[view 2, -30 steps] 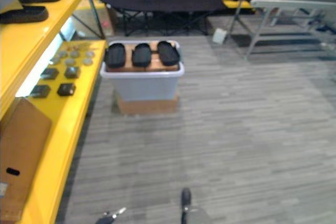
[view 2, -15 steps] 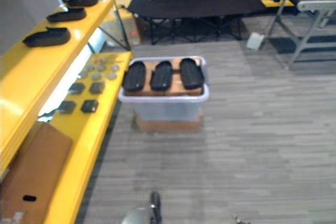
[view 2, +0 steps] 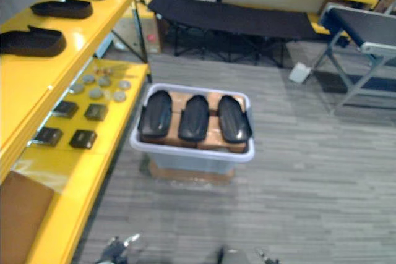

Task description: Walk over and take plastic housings, then place them on the shelf

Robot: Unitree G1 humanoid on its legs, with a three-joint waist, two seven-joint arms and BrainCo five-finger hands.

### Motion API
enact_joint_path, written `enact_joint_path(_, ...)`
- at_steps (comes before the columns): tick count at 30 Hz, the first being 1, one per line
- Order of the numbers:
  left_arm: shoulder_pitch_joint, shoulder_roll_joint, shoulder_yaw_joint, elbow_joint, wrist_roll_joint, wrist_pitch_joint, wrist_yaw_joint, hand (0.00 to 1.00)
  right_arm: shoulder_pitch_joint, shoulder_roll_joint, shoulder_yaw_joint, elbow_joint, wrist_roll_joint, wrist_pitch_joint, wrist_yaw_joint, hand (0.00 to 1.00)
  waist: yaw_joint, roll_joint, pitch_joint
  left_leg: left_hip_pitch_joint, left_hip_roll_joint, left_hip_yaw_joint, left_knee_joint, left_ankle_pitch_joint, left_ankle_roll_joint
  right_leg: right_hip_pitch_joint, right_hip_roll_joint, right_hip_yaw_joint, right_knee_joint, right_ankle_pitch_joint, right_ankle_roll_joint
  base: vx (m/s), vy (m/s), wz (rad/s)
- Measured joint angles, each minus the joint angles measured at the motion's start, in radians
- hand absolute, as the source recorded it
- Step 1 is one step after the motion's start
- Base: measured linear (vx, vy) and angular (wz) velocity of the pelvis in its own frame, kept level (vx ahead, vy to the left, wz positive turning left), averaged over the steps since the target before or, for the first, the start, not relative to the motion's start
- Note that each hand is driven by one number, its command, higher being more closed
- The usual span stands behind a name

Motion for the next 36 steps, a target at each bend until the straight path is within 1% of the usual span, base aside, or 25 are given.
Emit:
enact_joint_path(1, 0.001, -0.024, 0.002, 0.020, 0.000, 0.003, 0.001, 0.00, 0.007, -0.016, 0.000, 0.003, -0.001, 0.002, 0.000, 0.00, -0.001, 0.039, 0.004, 0.025, 0.035, -0.006, 0.002, -0.019, -0.011, -0.006, 0.028, -0.012, 0.075, -0.026, -0.012, 0.41, -0.266, 0.19)
enact_joint_path(2, 0.018, -0.047, 0.015, 0.023, -0.002, 0.000, 0.000, 0.00, 0.018, -0.021, -0.004, 0.002, -0.001, 0.001, 0.001, 0.00, 0.001, 0.061, -0.010, 0.018, 0.054, -0.010, 0.015, -0.020, -0.014, -0.016, 0.042, -0.022, 0.102, -0.087, -0.024, 0.46, -0.284, 0.07)
enact_joint_path(3, 0.022, -0.057, 0.014, 0.026, -0.001, -0.001, -0.001, 0.00, 0.016, -0.034, -0.005, 0.001, -0.009, 0.002, 0.001, 0.00, 0.001, 0.091, -0.015, 0.016, 0.075, -0.014, 0.035, -0.022, -0.018, -0.016, 0.060, -0.034, 0.115, -0.115, -0.035, 0.28, -0.171, 0.08)
enact_joint_path(5, 0.026, -0.064, 0.028, 0.033, 0.000, 0.000, -0.001, 0.00, 0.018, -0.042, -0.005, 0.001, -0.019, 0.004, 0.001, 0.00, 0.000, 0.104, -0.017, -0.010, 0.094, -0.035, 0.108, -0.010, -0.037, 0.014, 0.074, -0.047, 0.108, -0.135, -0.050, 0.30, -0.199, 0.17)
enact_joint_path(7, 0.025, -0.076, 0.093, 0.023, 0.000, -0.003, -0.001, 0.00, 0.025, -0.038, -0.004, -0.005, -0.019, 0.005, 0.001, 0.00, -0.001, 0.087, 0.001, -0.111, 0.100, -0.057, 0.364, 0.008, -0.070, 0.080, 0.067, -0.062, 0.067, -0.161, -0.054, 0.25, -0.180, 0.37)
enact_joint_path(8, 0.024, -0.081, 0.125, 0.012, -0.001, -0.004, -0.001, 0.00, 0.029, -0.041, 0.007, -0.016, -0.019, 0.005, -0.002, 0.00, 0.003, 0.084, 0.005, -0.222, 0.109, -0.071, 0.576, 0.019, -0.106, 0.111, 0.060, -0.073, 0.044, -0.169, -0.064, 0.11, -0.060, 0.20)
enact_joint_path(9, 0.024, -0.080, 0.131, 0.011, -0.002, -0.004, 0.000, 0.00, 0.026, -0.041, 0.011, -0.019, -0.019, 0.004, -0.003, 0.00, 0.006, 0.085, 0.006, -0.268, 0.110, -0.077, 0.634, 0.008, -0.115, 0.123, 0.052, -0.079, 0.035, -0.168, -0.063, 0.14, 0.001, 0.08)
enact_joint_path(10, 0.027, -0.072, 0.131, 0.020, -0.002, -0.004, 0.000, 0.00, 0.018, -0.052, 0.022, -0.028, -0.019, 0.004, -0.007, 0.00, 0.011, 0.085, 0.006, -0.323, 0.115, -0.049, 0.657, -0.007, -0.107, 0.144, 0.041, -0.081, 0.007, -0.154, -0.046, 0.14, 0.057, -0.05)
enact_joint_path(12, 0.031, -0.062, 0.128, 0.028, -0.001, -0.003, 0.001, 0.00, 0.013, -0.054, 0.040, -0.052, -0.025, -0.003, -0.018, 0.00, 0.015, 0.081, 0.007, -0.354, 0.137, 0.025, 0.504, -0.017, -0.083, 0.180, 0.014, -0.080, -0.043, -0.140, -0.023, 0.15, 0.106, -0.06)
enact_joint_path(13, 0.038, -0.062, 0.124, 0.029, 0.001, -0.003, 0.001, 0.00, 0.009, -0.056, 0.068, -0.071, -0.039, -0.004, -0.023, 0.00, 0.016, 0.082, 0.006, -0.353, 0.143, 0.033, 0.362, -0.006, -0.071, 0.197, -0.004, -0.078, -0.072, -0.133, 0.000, 0.19, 0.281, -0.07)
enact_joint_path(14, 0.047, -0.061, 0.112, 0.030, 0.003, -0.003, 0.003, 0.00, 0.003, -0.064, 0.151, -0.100, -0.049, -0.003, -0.024, 0.00, 0.015, 0.087, 0.004, -0.349, 0.141, 0.020, 0.211, 0.050, -0.068, 0.195, -0.018, -0.074, -0.086, -0.130, 0.030, 0.20, 0.329, -0.09)
enact_joint_path(15, 0.048, -0.054, 0.102, 0.032, 0.002, -0.003, 0.003, 0.00, 0.003, -0.066, 0.205, -0.123, -0.064, -0.003, -0.024, 0.00, 0.020, 0.079, 0.007, -0.349, 0.131, 0.029, 0.194, 0.097, -0.093, 0.195, -0.033, -0.067, -0.093, -0.128, 0.044, 0.21, 0.337, -0.06)
enact_joint_path(16, 0.055, -0.020, 0.044, 0.031, 0.015, -0.003, 0.017, 0.00, 0.017, -0.062, 0.340, -0.208, -0.099, -0.004, -0.022, 0.00, 0.023, 0.045, -0.005, -0.343, 0.077, 0.040, 0.148, 0.115, -0.071, 0.187, -0.073, -0.060, -0.110, -0.111, 0.067, 0.19, 0.249, 0.02)
enact_joint_path(17, 0.053, 0.014, -0.014, 0.031, 0.024, -0.005, 0.025, 0.00, 0.030, -0.066, 0.477, -0.315, -0.164, -0.017, -0.013, 0.00, 0.024, 0.008, -0.009, -0.355, 0.042, 0.052, 0.134, 0.123, -0.058, 0.173, -0.105, -0.061, -0.122, -0.104, 0.077, 0.19, 0.220, 0.05)
enact_joint_path(18, 0.049, 0.034, -0.052, 0.030, 0.034, -0.006, 0.027, 0.00, 0.028, -0.074, 0.574, -0.393, -0.217, -0.038, 0.002, 0.00, 0.029, -0.008, -0.007, -0.362, 0.027, 0.054, 0.138, 0.121, -0.054, 0.172, -0.119, -0.061, -0.129, -0.091, 0.088, 0.17, 0.204, 0.08)
enact_joint_path(20, 0.042, 0.051, -0.112, 0.027, 0.060, -0.016, 0.031, 0.00, -0.002, -0.111, 0.774, -0.528, -0.291, -0.070, 0.028, 0.00, 0.038, -0.014, -0.011, -0.364, 0.013, 0.056, 0.138, 0.114, -0.041, 0.174, -0.125, -0.061, -0.143, -0.061, 0.093, 0.12, 0.154, 0.02)
enact_joint_path(21, 0.030, 0.057, -0.141, 0.028, 0.061, -0.021, 0.037, 0.00, -0.043, -0.136, 0.898, -0.607, -0.343, -0.103, 0.059, 0.00, 0.050, -0.014, -0.010, -0.364, 0.012, 0.057, 0.137, 0.113, -0.040, 0.174, -0.124, -0.061, -0.153, -0.044, 0.082, 0.10, 0.098, -0.07)
enact_joint_path(22, 0.022, 0.061, -0.159, 0.029, 0.061, -0.022, 0.039, 0.00, -0.070, -0.151, 0.962, -0.645, -0.362, -0.118, 0.075, 0.00, 0.056, -0.014, -0.010, -0.364, 0.012, 0.056, 0.137, 0.112, -0.039, 0.174, -0.124, -0.061, -0.157, -0.038, 0.089, 0.09, 0.062, -0.05)
enact_joint_path(24, -0.008, 0.075, -0.221, 0.033, 0.060, -0.025, 0.058, 0.00, -0.203, -0.179, 1.178, -0.760, -0.392, -0.182, 0.136, 0.00, 0.066, -0.012, -0.010, -0.364, 0.013, 0.055, 0.135, 0.109, -0.033, 0.179, -0.123, -0.062, -0.167, -0.033, 0.089, 0.07, 0.012, 0.01)
enact_joint_path(27, -0.056, 0.077, -0.271, 0.046, 0.060, -0.026, 0.081, 0.00, -0.304, -0.184, 1.324, -0.926, -0.360, -0.219, 0.161, 0.00, 0.082, -0.004, -0.006, -0.355, 0.024, 0.046, 0.132, 0.110, -0.033, 0.191, -0.112, -0.061, -0.168, -0.025, 0.078, 0.04, -0.022, 0.03)
enact_joint_path(29, -0.067, 0.069, -0.275, 0.046, 0.060, -0.029, 0.091, 0.00, -0.329, -0.207, 1.345, -1.063, -0.327, -0.228, 0.159, 0.00, 0.081, 0.004, -0.010, -0.339, 0.034, 0.032, 0.118, 0.110, -0.033, 0.196, -0.100, -0.060, -0.167, -0.008, 0.067, 0.00, -0.004, -0.03)
enact_joint_path(31, -0.080, 0.062, -0.286, 0.047, 0.059, -0.033, 0.105, 0.00, -0.365, -0.242, 1.295, -1.183, -0.312, -0.239, 0.143, 0.00, 0.076, 0.003, -0.010, -0.327, 0.039, 0.033, 0.102, 0.111, -0.031, 0.198, -0.096, -0.059, -0.166, 0.000, 0.069, 0.00, -0.003, -0.03)
enact_joint_path(33, -0.093, 0.050, -0.317, 0.047, 0.059, -0.037, 0.110, 0.00, -0.416, -0.274, 1.167, -1.254, -0.310, -0.240, 0.098, 0.00, 0.073, 0.005, -0.009, -0.324, 0.037, 0.034, 0.101, 0.114, -0.027, 0.197, -0.099, -0.057, -0.164, 0.005, 0.066, -0.07, 0.009, -0.02)
enact_joint_path(35, -0.101, 0.029, -0.343, 0.046, 0.057, -0.044, 0.121, 0.00, -0.490, -0.269, 0.929, -1.283, -0.302, -0.239, -0.010, 0.00, 0.057, 0.015, 0.000, -0.336, 0.037, 0.039, 0.103, 0.119, -0.020, 0.171, -0.100, -0.052, -0.149, 0.006, 0.066, -0.12, -0.001, -0.07)
enact_joint_path(36, -0.105, 0.022, -0.349, 0.046, 0.057, -0.044, 0.122, 0.00, -0.509, -0.267, 0.874, -1.285, -0.290, -0.239, -0.043, 0.00, 0.053, 0.018, 0.006, -0.345, 0.038, 0.041, 0.104, 0.121, -0.020, 0.158, -0.100, -0.051, -0.142, 0.006, 0.066, -0.17, -0.030, -0.19)
